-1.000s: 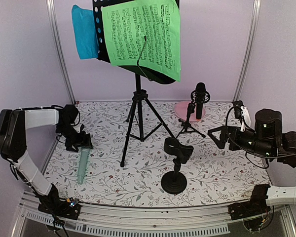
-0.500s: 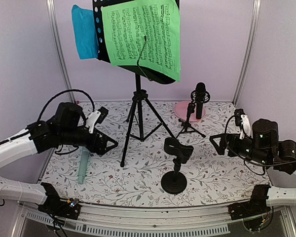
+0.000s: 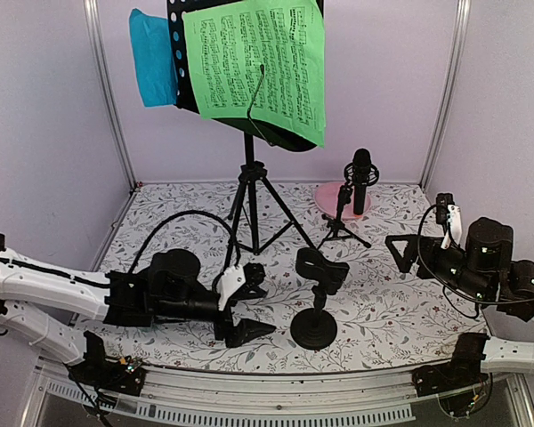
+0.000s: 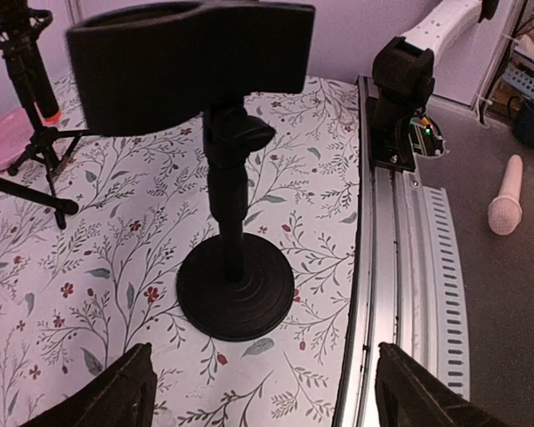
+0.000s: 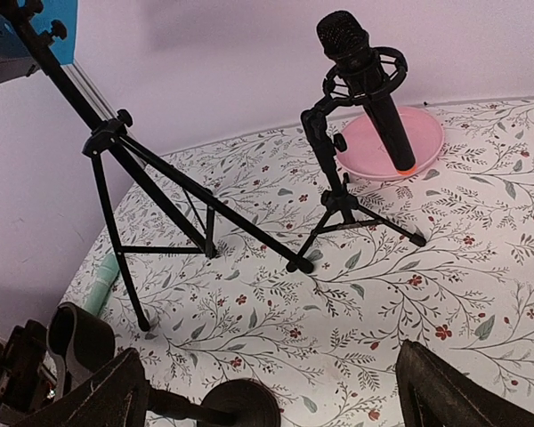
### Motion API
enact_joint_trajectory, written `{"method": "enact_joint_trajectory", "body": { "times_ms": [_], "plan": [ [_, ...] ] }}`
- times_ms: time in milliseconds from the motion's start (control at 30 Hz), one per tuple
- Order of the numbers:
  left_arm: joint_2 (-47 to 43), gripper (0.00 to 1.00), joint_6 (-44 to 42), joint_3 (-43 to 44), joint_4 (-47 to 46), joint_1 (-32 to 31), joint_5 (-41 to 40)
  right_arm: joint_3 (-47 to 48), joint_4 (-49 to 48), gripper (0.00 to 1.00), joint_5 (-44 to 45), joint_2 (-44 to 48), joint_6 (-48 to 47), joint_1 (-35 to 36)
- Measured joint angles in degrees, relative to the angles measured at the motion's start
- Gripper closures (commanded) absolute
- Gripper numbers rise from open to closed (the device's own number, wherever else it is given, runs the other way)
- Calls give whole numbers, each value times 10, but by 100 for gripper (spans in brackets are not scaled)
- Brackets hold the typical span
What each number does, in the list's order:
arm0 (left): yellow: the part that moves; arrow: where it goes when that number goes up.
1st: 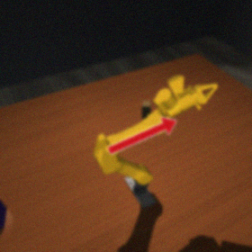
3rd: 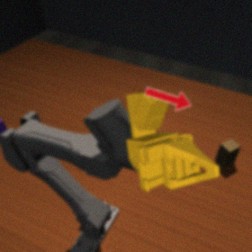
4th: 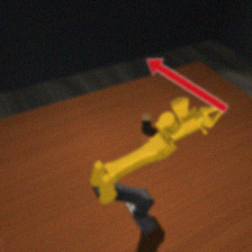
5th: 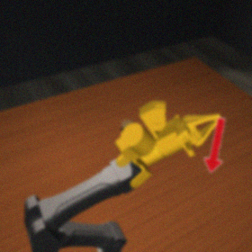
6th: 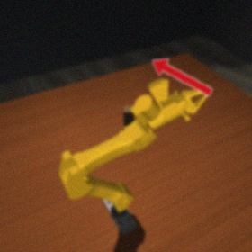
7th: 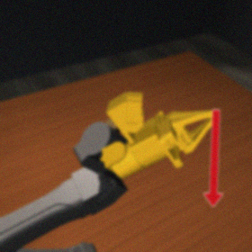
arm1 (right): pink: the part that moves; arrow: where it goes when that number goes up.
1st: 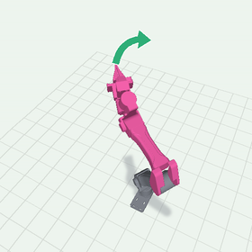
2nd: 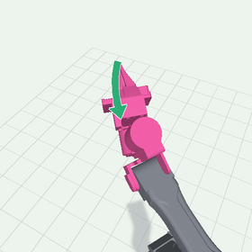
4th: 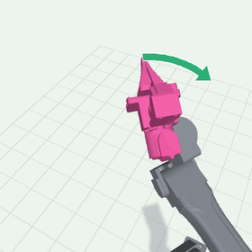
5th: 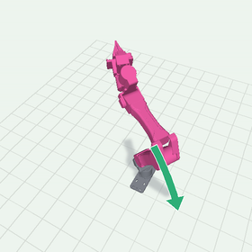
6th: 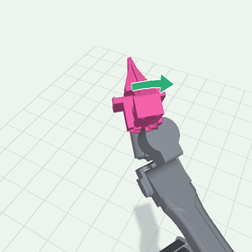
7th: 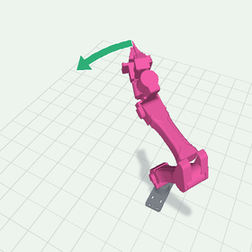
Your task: Pack up the instrument practice props
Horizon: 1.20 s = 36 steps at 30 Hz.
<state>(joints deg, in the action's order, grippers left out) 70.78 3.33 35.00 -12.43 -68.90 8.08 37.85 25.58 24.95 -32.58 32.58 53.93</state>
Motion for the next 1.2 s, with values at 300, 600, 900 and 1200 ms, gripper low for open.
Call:
{"method": "enact_joint_trajectory", "body": {
  "times_ms": [300, 600, 900, 1200],
  "plan": [
    [206, 20, -10, 35, -190, -57, -52, -1, -1, 1, 0, 0, 33, 0],
    [284, 32, -9, 82, -291, -73, -137, -1, 7, 1, 0, 9, 48, 0],
    [350, 47, 12, 111, -352, -74, -181, -1, 11, 1, -2, 11, 56, 0],
    [363, 60, 18, 118, -366, -75, -213, -1, 14, 1, -5, 11, 60, 0]
  ]
}}
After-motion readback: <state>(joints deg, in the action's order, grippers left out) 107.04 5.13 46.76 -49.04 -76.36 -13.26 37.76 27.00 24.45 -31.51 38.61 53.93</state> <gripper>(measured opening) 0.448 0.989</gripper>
